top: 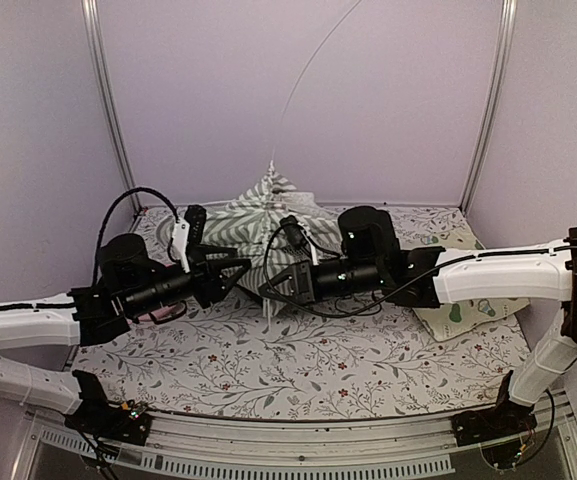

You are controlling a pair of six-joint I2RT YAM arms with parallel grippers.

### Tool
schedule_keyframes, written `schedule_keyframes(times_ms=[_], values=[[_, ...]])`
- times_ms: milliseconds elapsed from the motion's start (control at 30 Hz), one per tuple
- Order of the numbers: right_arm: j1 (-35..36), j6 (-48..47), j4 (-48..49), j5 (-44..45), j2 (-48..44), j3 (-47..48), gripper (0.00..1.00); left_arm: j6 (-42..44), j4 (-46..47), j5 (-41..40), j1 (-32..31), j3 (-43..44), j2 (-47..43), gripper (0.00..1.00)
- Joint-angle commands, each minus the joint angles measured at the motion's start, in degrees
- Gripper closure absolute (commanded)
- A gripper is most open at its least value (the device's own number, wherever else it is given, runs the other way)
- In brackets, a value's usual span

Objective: Set up the pet tent
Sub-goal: Pick up the tent pole from the tent, then pick up the tent fabric from the tent.

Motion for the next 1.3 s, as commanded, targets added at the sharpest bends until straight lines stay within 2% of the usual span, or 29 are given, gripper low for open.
schedule_keyframes(times_ms=[0,133,300,667,800,1000,1167,1267], values=[[-0.93,0.23,8.84,1.25,-0.92,1.79,1.00,-0.93,3.91,-4.29,-1.76,-5.67,-6.50,0.50],[-0.95,1.81,12.05,1.14,-0.09,2.95,1.00,0.59,4.72,-9.58,-6.44,-11.03,-9.22,0.52],[-0.93,2.70,12.50,1.26,1.23,4.72,1.00,1.66,11.50,-14.63,-10.70,-15.81,-7.53,0.54],[-0.67,4.05,12.65,2.19,2.36,8.64,1.00,5.82,20.79,-19.73,-11.42,-14.09,4.29,0.60],[-0.53,3.99,12.65,2.65,2.28,8.94,1.00,7.29,22.45,-22.00,-11.46,-13.60,5.44,0.62],[-0.52,4.04,12.58,3.19,2.28,8.92,1.00,8.83,22.13,-19.30,-11.43,-12.19,5.75,0.63],[-0.51,4.19,12.47,4.08,2.07,8.95,1.00,10.50,21.76,-18.00,-11.42,-10.44,7.89,0.71],[-0.50,4.02,12.51,5.21,1.84,9.13,1.00,10.82,20.69,-17.03,-11.47,-9.34,8.71,0.83]])
